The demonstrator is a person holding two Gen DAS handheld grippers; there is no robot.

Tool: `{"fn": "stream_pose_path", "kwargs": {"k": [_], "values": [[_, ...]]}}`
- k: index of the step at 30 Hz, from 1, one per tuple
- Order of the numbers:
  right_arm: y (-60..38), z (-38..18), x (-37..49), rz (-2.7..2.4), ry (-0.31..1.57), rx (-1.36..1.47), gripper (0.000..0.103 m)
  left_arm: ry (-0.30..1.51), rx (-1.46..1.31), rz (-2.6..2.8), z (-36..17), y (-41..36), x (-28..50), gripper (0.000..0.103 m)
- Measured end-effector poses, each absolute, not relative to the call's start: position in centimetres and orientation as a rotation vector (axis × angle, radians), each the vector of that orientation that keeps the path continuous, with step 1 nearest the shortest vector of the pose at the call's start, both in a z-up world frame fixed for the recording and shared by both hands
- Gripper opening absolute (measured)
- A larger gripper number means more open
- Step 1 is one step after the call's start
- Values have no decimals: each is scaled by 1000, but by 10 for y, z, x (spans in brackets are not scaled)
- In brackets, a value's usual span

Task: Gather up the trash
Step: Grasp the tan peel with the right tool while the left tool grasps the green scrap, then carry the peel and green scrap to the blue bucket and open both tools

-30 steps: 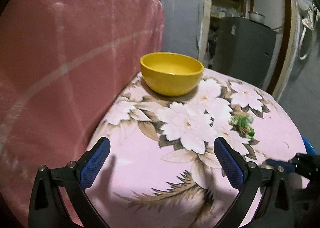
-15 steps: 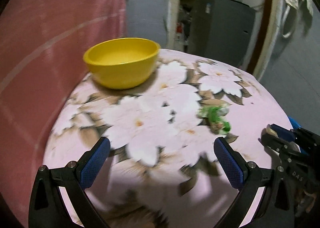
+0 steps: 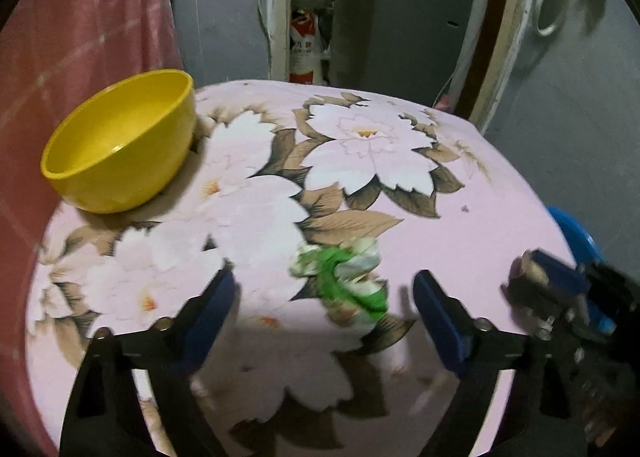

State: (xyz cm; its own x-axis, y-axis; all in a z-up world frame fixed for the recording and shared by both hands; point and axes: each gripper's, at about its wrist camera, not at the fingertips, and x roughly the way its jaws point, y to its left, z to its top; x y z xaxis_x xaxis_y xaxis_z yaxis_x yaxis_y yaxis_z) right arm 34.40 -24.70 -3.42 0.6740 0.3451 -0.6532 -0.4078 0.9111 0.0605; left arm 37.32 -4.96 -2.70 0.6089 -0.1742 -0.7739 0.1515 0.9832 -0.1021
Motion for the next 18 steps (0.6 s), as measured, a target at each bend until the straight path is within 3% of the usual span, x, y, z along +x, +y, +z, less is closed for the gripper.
{"fn": "stream_pose_path", "kwargs": {"k": [2, 4, 9, 18], "values": [[-246, -34, 343, 421, 715, -99, 31, 903, -64, -196, -27, -49, 376, 64], [-244, -34, 343, 418, 714, -106, 31, 925, -82, -201, -28, -50, 377, 44], [-245, -36, 343, 417, 720, -100, 32, 935, -64, -183, -28, -53, 370, 19], [-247, -37, 338, 438, 703, -79, 30, 868, -67, -205, -19, -54, 346, 14]]}}
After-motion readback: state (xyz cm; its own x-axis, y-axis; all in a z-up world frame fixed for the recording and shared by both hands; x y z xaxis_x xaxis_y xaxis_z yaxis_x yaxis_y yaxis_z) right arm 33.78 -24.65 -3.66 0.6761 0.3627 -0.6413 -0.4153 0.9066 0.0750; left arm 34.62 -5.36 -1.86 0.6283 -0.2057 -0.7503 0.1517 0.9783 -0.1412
